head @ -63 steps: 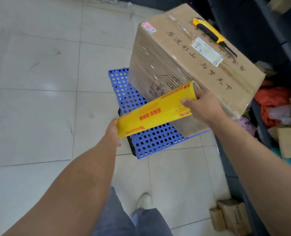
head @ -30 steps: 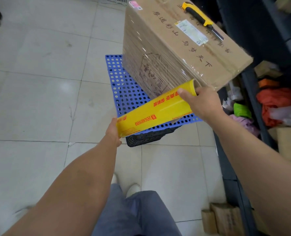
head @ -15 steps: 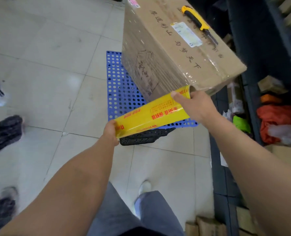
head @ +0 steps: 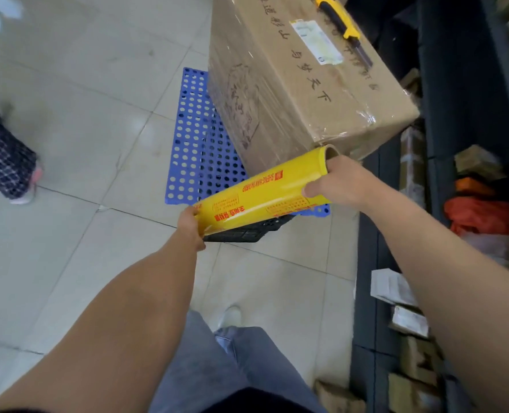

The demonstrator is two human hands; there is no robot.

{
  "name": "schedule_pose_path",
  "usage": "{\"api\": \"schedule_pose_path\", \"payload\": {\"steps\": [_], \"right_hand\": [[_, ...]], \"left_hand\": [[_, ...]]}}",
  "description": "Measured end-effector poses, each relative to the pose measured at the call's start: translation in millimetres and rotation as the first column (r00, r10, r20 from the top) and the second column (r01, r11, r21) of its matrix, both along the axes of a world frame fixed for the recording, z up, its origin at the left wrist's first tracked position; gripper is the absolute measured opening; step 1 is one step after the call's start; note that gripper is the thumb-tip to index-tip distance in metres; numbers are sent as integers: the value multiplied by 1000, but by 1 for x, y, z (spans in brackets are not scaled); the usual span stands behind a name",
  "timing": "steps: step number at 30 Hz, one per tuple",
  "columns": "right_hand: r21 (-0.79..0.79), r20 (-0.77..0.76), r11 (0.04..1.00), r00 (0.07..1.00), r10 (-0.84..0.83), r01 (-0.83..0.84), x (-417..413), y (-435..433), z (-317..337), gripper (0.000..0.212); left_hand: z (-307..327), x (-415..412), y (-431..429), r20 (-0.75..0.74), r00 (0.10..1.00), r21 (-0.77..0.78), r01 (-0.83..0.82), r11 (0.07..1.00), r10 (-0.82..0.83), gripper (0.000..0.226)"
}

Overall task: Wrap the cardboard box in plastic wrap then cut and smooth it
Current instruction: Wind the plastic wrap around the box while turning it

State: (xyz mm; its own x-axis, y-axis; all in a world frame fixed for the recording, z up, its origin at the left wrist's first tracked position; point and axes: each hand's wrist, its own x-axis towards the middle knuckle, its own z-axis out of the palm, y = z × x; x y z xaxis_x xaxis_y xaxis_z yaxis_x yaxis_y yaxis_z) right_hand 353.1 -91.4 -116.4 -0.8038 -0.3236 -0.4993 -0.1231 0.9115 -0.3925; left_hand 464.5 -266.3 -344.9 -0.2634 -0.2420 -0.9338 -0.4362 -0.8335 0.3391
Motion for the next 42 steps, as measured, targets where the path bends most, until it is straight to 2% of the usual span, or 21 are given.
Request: {"api": "schedule_pose_path", "payload": {"steps": [5,9,11,16,18,22,25,28,31,34,36,38,42], "right_hand": [[-7,-149,998,987,-61,61,14,5,3,37],[-15,-118,993,986,-121,120,19,7,-1,30],[14,-96,990,986,-136,138,22,12,-3,22],[62,-130,984,979,-160,169,29,24,-10,34],[81,-171,983,974,-150,166,30,27,-9,40],[60,-171,982,971,-169,182,24,36,-9,26],[56,-127,978,973,-192,200,19,48,-11,26],[100,-123,979,978,-167,180,15,56,-14,25],[37,-97,979,976,-195,199,10,60,-15,20],[15,-161,983,971,-178,183,2,60,-14,40],[9,-179,984,968,-174,179,-6,63,-13,41],[-10,-133,986,978,-163,163,-15,71,-13,34],[-19,-64,996,994,-88,87,-34,93,-13,27]], "left_hand": [[-3,-2,9,-6,989,-15,150,989,-150,70],[-2,1,10,-37,972,13,232,973,-231,52],[-6,2,8,-32,970,25,240,970,-239,53],[-9,0,20,-38,962,43,273,961,-271,52],[-8,-3,29,-70,948,47,314,948,-311,59],[-7,-8,42,-43,949,48,313,949,-311,62],[-14,-14,47,-67,961,83,272,959,-267,52],[-16,-17,51,-62,964,107,262,959,-257,52],[-15,-21,58,-70,965,112,259,959,-252,54],[-10,-24,70,-84,962,96,266,959,-259,53],[-8,-27,78,-102,962,103,262,959,-252,67],[-23,-29,85,-42,974,94,225,970,-222,81],[-14,-36,119,-48,995,151,96,984,-90,63]]}}
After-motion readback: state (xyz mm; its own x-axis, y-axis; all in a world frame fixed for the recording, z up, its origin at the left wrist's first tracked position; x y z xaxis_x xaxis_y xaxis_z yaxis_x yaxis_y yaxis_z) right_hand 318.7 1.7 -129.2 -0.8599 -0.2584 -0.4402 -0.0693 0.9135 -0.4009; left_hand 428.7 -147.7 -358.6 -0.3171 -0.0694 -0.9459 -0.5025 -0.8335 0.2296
